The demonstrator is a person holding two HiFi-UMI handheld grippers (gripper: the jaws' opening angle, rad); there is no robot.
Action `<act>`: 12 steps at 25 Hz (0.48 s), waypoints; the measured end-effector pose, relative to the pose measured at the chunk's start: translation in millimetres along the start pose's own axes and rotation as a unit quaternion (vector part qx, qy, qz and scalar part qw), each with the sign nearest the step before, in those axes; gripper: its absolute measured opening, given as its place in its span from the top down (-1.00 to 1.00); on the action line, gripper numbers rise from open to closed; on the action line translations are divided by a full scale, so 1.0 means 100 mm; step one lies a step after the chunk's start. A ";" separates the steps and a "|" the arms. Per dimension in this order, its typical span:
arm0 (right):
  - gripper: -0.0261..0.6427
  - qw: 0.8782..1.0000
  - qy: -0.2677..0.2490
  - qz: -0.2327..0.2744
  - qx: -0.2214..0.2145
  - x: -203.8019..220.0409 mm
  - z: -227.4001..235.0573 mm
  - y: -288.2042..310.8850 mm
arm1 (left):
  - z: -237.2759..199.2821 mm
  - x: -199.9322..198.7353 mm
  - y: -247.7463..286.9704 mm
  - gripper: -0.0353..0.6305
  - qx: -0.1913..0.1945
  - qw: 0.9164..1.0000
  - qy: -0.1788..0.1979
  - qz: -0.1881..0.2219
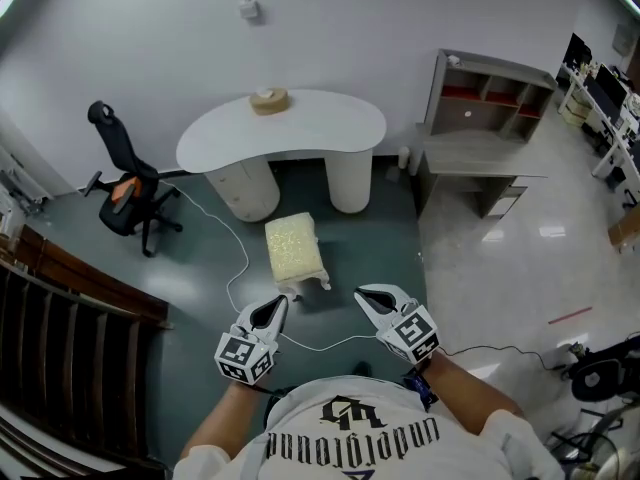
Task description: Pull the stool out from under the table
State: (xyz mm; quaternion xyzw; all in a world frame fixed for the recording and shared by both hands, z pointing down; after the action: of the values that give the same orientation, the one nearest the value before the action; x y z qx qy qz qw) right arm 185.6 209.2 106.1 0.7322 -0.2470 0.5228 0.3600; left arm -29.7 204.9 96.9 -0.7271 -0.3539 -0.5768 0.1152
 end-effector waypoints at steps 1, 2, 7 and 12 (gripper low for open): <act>0.92 1.000 0.001 -0.001 0.006 -0.02 -0.05 -0.01 | 0.00 0.00 -0.04 0.87 0.006 1.000 0.003 -0.002; 0.92 1.000 0.002 -0.002 0.011 -0.04 -0.11 -0.01 | -0.02 -0.01 -0.09 0.87 0.012 1.000 0.005 -0.004; 0.92 0.999 0.007 -0.005 0.035 -0.17 -0.44 0.06 | -0.19 0.01 -0.44 0.87 0.031 0.999 0.014 -0.014; 0.92 0.999 0.005 -0.008 0.052 -0.34 -0.89 0.22 | -0.40 0.02 -0.91 0.87 0.041 0.999 0.003 0.002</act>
State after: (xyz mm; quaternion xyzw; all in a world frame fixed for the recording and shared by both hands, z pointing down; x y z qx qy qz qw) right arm 105.4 265.0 96.9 0.7492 -0.2117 0.5356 0.3272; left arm -119.0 248.7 89.0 -0.7211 -0.3752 -0.5636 0.1468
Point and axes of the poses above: the fingertips, and each gripper's own axes: y forward along the fingers, z to its right, x out of its underside, the point moved 5 cm from there along -y, backward along the fingers, and after that the axes turned 12 degrees about -y, right-handed, at the moved point
